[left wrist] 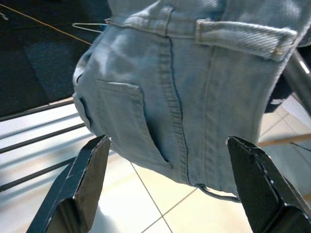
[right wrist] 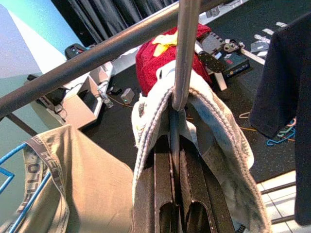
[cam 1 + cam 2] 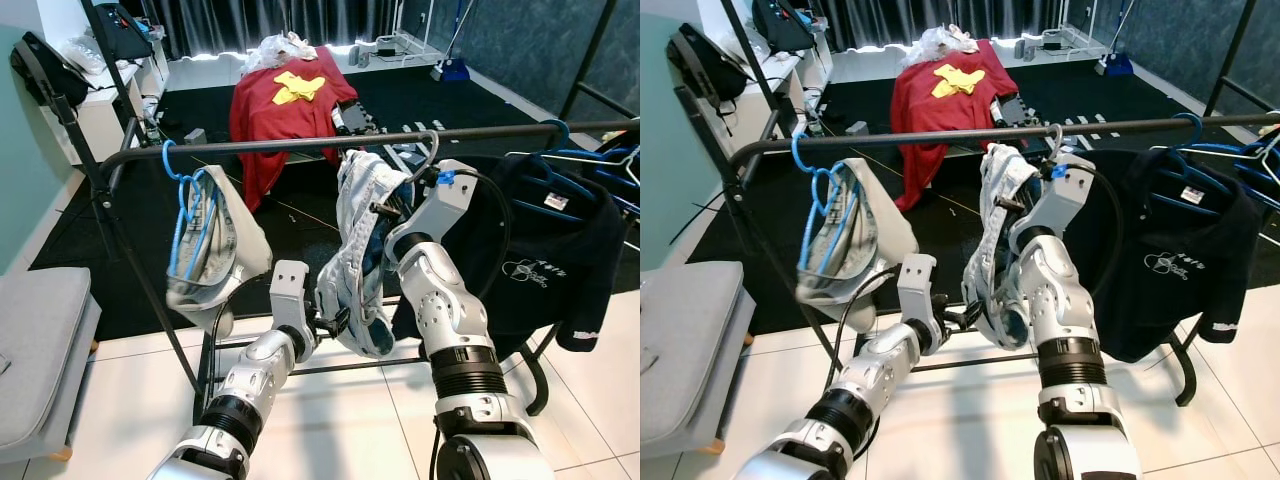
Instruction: Hang hanger
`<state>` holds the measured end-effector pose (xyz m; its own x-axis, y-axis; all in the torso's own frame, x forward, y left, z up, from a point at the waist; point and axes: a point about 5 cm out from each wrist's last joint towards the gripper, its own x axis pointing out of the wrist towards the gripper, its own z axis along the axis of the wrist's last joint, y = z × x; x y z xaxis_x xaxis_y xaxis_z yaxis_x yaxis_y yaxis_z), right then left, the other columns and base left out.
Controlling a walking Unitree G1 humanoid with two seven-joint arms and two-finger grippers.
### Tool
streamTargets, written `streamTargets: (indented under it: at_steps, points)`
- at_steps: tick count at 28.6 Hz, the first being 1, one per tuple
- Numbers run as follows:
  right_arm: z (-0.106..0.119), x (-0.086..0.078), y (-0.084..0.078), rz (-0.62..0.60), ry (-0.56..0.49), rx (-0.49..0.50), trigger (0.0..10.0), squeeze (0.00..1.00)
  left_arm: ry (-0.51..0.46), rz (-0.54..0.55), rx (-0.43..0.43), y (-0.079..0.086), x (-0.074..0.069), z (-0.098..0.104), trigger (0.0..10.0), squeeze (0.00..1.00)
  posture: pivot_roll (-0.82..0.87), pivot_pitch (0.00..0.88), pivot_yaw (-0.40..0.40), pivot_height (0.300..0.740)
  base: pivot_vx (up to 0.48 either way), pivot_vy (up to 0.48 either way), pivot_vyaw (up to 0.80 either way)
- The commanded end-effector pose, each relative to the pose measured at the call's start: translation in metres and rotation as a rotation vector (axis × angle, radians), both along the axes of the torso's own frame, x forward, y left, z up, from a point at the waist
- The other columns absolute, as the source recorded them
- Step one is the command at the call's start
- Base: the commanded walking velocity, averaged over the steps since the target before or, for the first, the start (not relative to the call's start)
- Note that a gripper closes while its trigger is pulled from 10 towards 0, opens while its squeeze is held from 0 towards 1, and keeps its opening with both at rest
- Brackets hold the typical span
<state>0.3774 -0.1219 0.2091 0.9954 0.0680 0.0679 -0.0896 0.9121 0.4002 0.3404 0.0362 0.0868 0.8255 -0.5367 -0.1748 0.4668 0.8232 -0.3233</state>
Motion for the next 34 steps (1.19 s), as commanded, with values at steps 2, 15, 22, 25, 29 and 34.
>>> streamTargets:
  at_steps: [2, 15, 22, 25, 29, 34]
  points:
    - [0.019, 0.000, 0.010, 0.029, -0.062, 0.003, 10.0, 0.00, 0.003, -0.117, -0.085, -0.052, -0.011, 0.013, 10.0, 0.00, -0.13, 0.078, 0.031, 0.740, 0.000, 0.000, 0.00]
    - [0.013, -0.001, 0.015, 0.037, -0.042, -0.021, 10.0, 0.00, -0.023, -0.297, -0.137, -0.074, -0.017, 0.025, 10.0, 0.00, -0.13, 0.084, 0.030, 0.740, 0.000, 0.000, 0.00]
    - [0.012, -0.001, 0.016, 0.044, -0.037, -0.026, 10.0, 0.00, -0.022, -0.416, -0.179, -0.072, -0.022, 0.026, 10.0, 0.00, -0.13, 0.087, 0.027, 0.740, 0.000, 0.000, 0.00]
    - [0.013, -0.001, 0.017, 0.047, -0.036, -0.025, 10.0, 0.00, -0.030, -0.396, -0.161, -0.073, -0.021, 0.026, 10.0, 0.00, -0.13, 0.087, 0.027, 0.740, 0.000, 0.000, 0.00]
    - [0.013, -0.002, 0.020, 0.051, -0.036, -0.024, 10.0, 0.00, -0.016, -0.364, -0.178, -0.079, -0.021, 0.029, 10.0, 0.00, -0.13, 0.089, 0.028, 0.740, 0.000, 0.000, 0.00]
    - [0.013, -0.002, 0.021, 0.054, -0.035, -0.024, 10.0, 0.00, -0.001, -0.385, -0.234, -0.088, -0.022, 0.034, 10.0, 0.00, -0.13, 0.090, 0.030, 0.740, 0.000, 0.000, 0.00]
